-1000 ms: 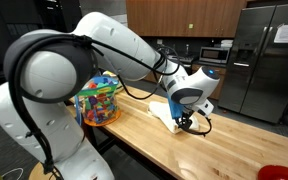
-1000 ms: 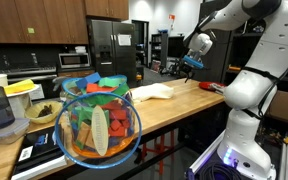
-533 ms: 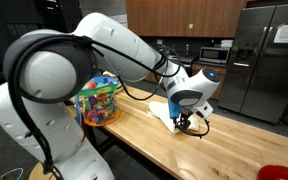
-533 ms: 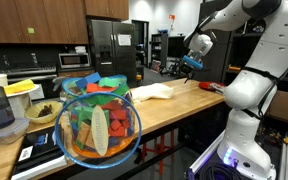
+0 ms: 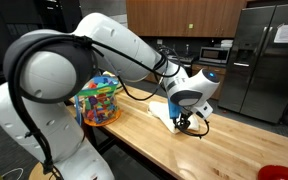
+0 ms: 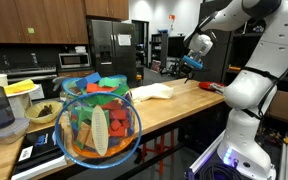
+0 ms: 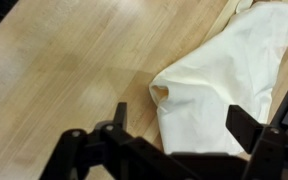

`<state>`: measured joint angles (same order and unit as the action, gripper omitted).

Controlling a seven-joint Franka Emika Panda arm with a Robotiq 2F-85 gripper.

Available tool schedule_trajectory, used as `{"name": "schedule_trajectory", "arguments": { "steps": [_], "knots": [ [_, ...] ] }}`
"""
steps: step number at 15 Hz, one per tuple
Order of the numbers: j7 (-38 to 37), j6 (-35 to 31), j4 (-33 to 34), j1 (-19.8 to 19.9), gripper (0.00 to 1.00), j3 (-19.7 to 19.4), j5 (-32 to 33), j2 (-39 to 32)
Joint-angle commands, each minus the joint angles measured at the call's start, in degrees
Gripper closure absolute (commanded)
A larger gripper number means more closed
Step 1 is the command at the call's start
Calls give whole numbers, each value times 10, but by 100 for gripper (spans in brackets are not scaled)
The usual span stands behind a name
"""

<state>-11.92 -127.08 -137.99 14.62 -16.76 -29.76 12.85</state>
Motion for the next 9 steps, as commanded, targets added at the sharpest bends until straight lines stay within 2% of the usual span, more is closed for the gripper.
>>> {"name": "schedule_trajectory", "arguments": {
  "steps": [1,4,9],
  "knots": [
    [-18,-7,-6,3,0,1,-14,2],
    [-52,-13,-13,3,0,2,-35,6],
    [-45,-39,-24,3,0,5,-62,9]
  ]
}}
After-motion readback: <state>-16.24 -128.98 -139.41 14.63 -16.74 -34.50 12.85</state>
